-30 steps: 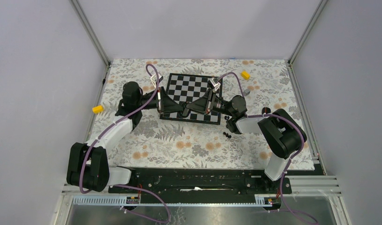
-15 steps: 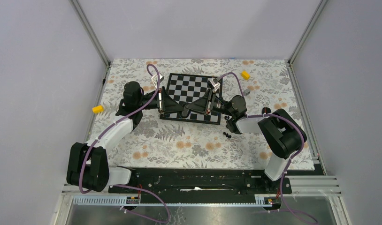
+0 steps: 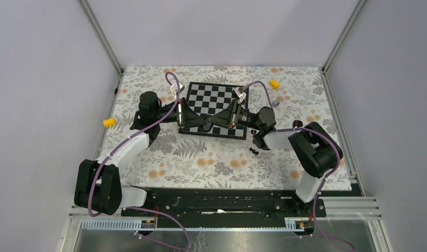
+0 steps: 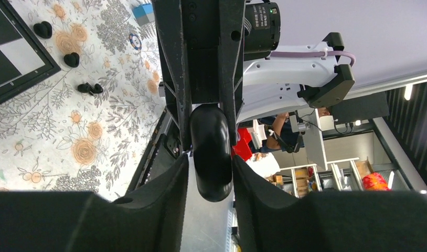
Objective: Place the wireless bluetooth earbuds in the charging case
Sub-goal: Pass from the right arm to the left
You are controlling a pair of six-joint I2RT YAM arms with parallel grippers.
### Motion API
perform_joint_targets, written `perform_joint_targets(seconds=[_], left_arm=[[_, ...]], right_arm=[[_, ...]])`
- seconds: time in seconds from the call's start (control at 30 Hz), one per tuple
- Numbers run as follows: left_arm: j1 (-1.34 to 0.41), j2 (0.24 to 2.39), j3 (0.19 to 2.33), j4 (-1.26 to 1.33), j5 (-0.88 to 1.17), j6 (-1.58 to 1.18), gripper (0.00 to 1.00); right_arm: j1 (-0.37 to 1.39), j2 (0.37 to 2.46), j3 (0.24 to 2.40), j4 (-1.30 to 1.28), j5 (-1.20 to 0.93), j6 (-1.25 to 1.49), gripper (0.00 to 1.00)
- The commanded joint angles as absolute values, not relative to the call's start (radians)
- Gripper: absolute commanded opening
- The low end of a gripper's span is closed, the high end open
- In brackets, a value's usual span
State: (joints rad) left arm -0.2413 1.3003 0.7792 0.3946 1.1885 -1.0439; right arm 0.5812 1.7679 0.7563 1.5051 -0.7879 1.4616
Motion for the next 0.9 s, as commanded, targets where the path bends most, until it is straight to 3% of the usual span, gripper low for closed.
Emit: perform_joint_targets(seconds=[0.0, 0.2, 0.33, 0.43, 0.53, 0.77, 0.87], left_arm=[[-0.245, 1.304, 0.801, 0.466, 1.19, -1.047, 0.32], [-0.245, 1.304, 0.809, 0.483, 1.187, -1.067, 0.24], [-0.243, 1.298, 0.809, 0.548, 1.19, -1.125, 0.11], [-0.239, 1.297, 0.811, 0.619, 1.194, -1.207, 0.07], [-0.231, 1.316, 0.791, 0.801, 1.203, -1.366, 0.05], [-0.225, 1.443, 0.717, 1.55, 1.191, -1.879, 0.0], [-0.225, 1.463, 0.712, 1.588, 1.186, -1.907, 0.0]], right_arm=[[0.583, 1.729, 0.789, 1.68, -0.804, 1.461, 0.0], [0.584, 1.731, 0.779, 1.681, -0.813, 1.451, 0.0], [0.583, 1.746, 0.773, 1.682, -0.853, 1.431, 0.0], [0.583, 1.76, 0.771, 1.683, -0.884, 1.429, 0.0], [0.584, 1.756, 0.775, 1.683, -0.909, 1.426, 0.0], [0.583, 1.753, 0.793, 1.684, -0.943, 1.431, 0.0], [0.583, 1.756, 0.797, 1.683, -0.936, 1.443, 0.01]])
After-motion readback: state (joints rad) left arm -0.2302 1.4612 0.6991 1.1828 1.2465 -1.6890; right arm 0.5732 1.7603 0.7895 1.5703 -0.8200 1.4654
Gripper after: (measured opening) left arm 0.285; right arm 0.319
